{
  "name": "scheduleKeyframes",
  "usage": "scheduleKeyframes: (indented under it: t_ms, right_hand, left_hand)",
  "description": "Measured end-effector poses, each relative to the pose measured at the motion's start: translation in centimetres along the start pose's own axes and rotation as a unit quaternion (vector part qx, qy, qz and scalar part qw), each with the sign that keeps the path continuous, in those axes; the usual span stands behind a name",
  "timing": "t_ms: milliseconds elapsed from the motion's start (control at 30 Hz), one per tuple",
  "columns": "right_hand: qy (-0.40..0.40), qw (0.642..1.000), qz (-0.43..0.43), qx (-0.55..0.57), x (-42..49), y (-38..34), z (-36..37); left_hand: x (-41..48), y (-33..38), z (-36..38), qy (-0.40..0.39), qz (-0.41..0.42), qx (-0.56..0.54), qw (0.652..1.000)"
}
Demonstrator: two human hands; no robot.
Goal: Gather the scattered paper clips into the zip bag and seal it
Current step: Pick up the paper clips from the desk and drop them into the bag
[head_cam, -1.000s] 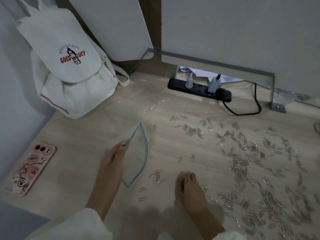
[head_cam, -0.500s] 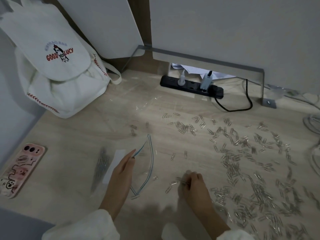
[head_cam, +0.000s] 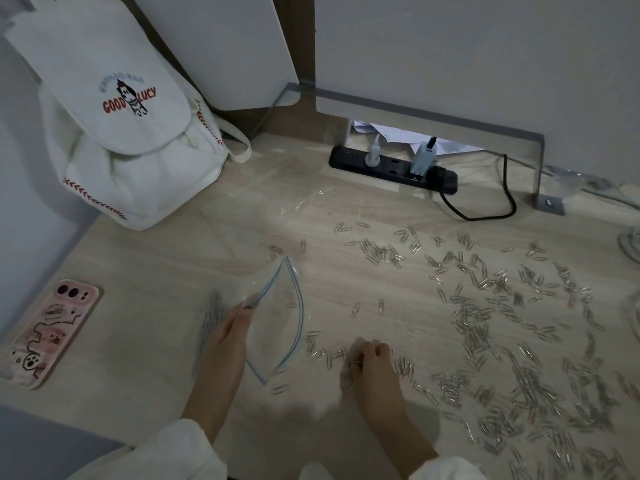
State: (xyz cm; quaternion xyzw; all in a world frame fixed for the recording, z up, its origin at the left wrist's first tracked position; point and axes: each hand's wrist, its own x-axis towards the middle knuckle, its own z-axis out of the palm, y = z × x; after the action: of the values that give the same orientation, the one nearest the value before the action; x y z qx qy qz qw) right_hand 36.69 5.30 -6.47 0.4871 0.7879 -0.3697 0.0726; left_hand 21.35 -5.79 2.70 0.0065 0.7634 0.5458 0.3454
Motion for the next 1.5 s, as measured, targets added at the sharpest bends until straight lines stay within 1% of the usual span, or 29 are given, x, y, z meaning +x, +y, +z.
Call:
scheduleKeyframes:
  t_ms: [67,200,300,400,500,633,767,833,900,1000,1067,1133,1233,1300,1367,1433,1500]
  right_hand:
    - [-0.023,0.997,-0.005,-0.07,0.1,0.2,0.0]
    - [-0.024,0.997,-0.002,-0.077,0.2,-0.1,-0.4]
    - [-0.039,0.99,-0.009,-0.138,0.3,0.0,-0.5]
    - [-0.036,0.978,-0.027,-0.203,0.4,0.1,-0.7]
    - [-0.034,0.974,-0.011,-0.222,0.7,-0.1,-0.8]
    - [-0.017,0.986,0.024,-0.165,1.3,-0.2,-1.0]
    - [0.035,0.995,0.096,-0.024,1.7,-0.2,-1.7]
    - [0.059,0.988,0.129,0.055,1.5,-0.5,-2.5]
    - [0.066,0.977,0.143,0.142,1.0,-1.4,-3.4]
    - [0.081,0.962,0.109,0.235,0.1,-3.8,-5.2]
    - [0.058,0.946,0.045,0.315,-0.8,-6.4,-6.1]
    - [0.019,0.932,-0.018,0.362,-1.8,-9.4,-6.7]
    - [-0.012,0.923,-0.069,0.377,-2.7,-12.2,-6.1]
    - [-0.025,0.943,-0.084,0.321,-3.0,-12.5,-5.1]
    - [-0.038,0.96,-0.095,0.261,-3.2,-11.7,-4.4]
    - [-0.043,0.959,-0.092,0.265,-3.6,-10.5,-4.1]
    - [-0.026,0.955,-0.087,0.281,-4.2,-9.1,-4.4]
  left_hand:
    - [0.3,0.3,-0.8,-0.006,0.005,-0.02,1.0]
    - [0.4,1.1,-1.3,-0.02,0.01,-0.057,0.998]
    - [0.6,1.2,-1.5,-0.028,0.017,-0.065,0.997]
    - [1.0,1.4,-1.7,-0.031,0.018,-0.076,0.996]
    - [1.6,1.8,-2.2,-0.037,0.014,-0.086,0.996]
    - [2.0,2.7,-2.7,-0.046,0.023,-0.097,0.994]
    - [1.8,2.6,-2.9,-0.051,0.026,-0.087,0.995]
    - [1.6,2.3,-2.7,-0.06,0.027,-0.077,0.995]
    - [1.5,2.1,-2.3,-0.073,0.027,-0.065,0.995]
    - [1.4,1.6,-1.4,-0.086,0.022,-0.044,0.995]
    - [1.2,1.3,-0.8,-0.088,0.021,-0.049,0.995]
    - [0.6,1.0,-0.1,-0.088,0.023,-0.039,0.995]
    - [0.1,0.3,0.5,-0.075,0.037,-0.008,0.997]
    - [-0.1,-0.2,0.6,-0.073,0.052,0.02,0.996]
    - [-0.2,-0.7,0.8,-0.066,0.058,0.035,0.996]
    - [-0.5,-0.9,1.1,-0.057,0.057,0.036,0.996]
    - [-1.0,-1.2,1.5,-0.05,0.057,0.03,0.997]
